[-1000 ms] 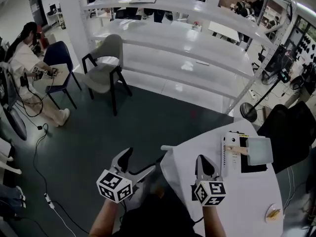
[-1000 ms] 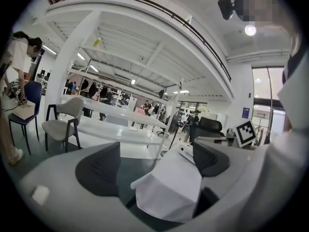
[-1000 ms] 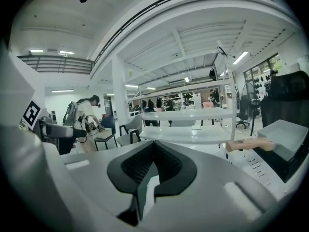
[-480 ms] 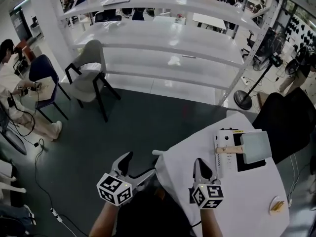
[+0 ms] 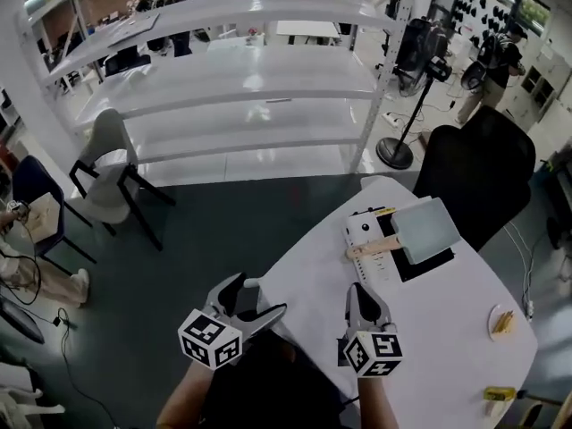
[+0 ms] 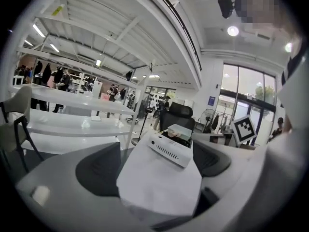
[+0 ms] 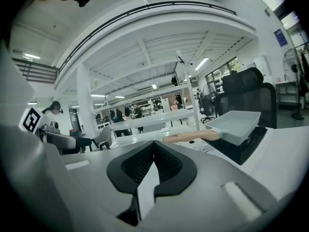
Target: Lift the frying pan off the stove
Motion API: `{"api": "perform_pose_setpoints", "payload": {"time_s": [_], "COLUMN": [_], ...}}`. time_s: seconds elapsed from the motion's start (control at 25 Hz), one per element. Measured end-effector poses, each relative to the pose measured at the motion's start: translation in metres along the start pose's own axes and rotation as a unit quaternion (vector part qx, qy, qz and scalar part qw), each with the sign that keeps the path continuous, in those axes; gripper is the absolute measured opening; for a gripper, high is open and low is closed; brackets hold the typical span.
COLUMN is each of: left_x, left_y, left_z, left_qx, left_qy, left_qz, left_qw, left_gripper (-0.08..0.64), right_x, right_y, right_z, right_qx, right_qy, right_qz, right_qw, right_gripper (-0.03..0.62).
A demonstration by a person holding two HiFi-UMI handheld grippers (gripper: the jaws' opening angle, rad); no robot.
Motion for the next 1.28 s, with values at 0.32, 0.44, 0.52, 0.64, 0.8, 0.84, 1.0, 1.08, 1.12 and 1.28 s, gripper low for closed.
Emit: {"api": "perform_pose_setpoints", "payload": {"time_s": [0.32,0.44,0.52,0.64,0.8,0.84,1.0,1.08,1.12,1.28], "left_x": [0.089,0.120,0.139,0.160,0.181,0.186,0.205,0.215,0.220,0.232], "left_y": [0.031,0.048,0.056,0.062,0.066,0.065,0.067,0.069,0.069,0.066], "left_z": [0.030,0.045,0.054,0.066,0.075,0.077,0.080,0.082,0.084,0.087], "left_qx": [0.031,0.042,0.047,0.053,0.052,0.052,0.057,0.055,0.054,0.053], "left_qy": [0.045,0.058,0.069,0.089,0.113,0.119,0.142,0.151,0.155,0.173], "left_qz": [-0.134,-0.181,-0.211,-0.260,-0.311,-0.322,-0.364,-0.386,-0.396,-0.422], "left_qw": [0.9894,0.9808,0.9738,0.9599,0.9422,0.9376,0.9189,0.9085,0.9035,0.8884], "left_gripper": [0.522,0.520,0.520,0.520,0.521,0.521,0.521,0.521,0.520,0.520], "right_x": [-0.004,-0.005,-0.009,-0.017,-0.022,-0.022,-0.023,-0.027,-0.029,-0.039], "right_y": [-0.029,-0.038,-0.040,-0.034,-0.023,-0.020,-0.008,0.000,0.005,0.019], "right_z": [-0.007,-0.007,-0.005,-0.002,0.001,0.002,-0.001,-0.003,-0.003,-0.006], "right_qx": [0.032,0.042,0.051,0.061,0.072,0.074,0.081,0.085,0.088,0.097], "right_qy": [-0.010,-0.012,-0.016,-0.022,-0.028,-0.029,-0.034,-0.036,-0.035,-0.031], "right_qz": [-0.121,-0.176,-0.214,-0.268,-0.322,-0.335,-0.376,-0.402,-0.415,-0.450], "right_qw": [0.992,0.983,0.975,0.961,0.943,0.939,0.922,0.911,0.905,0.887], "right_gripper": [0.006,0.006,0.006,0.006,0.006,0.006,0.006,0.006,0.006,0.006]}}
Point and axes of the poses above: the fingertips, and each gripper's own axes: x forward along the fingers, y to its left, z out of its top, the point moved 10 cm from there along -x, backward along the fingers, and after that the axes turned 14 degrees about -z, right-handed, at the moved point
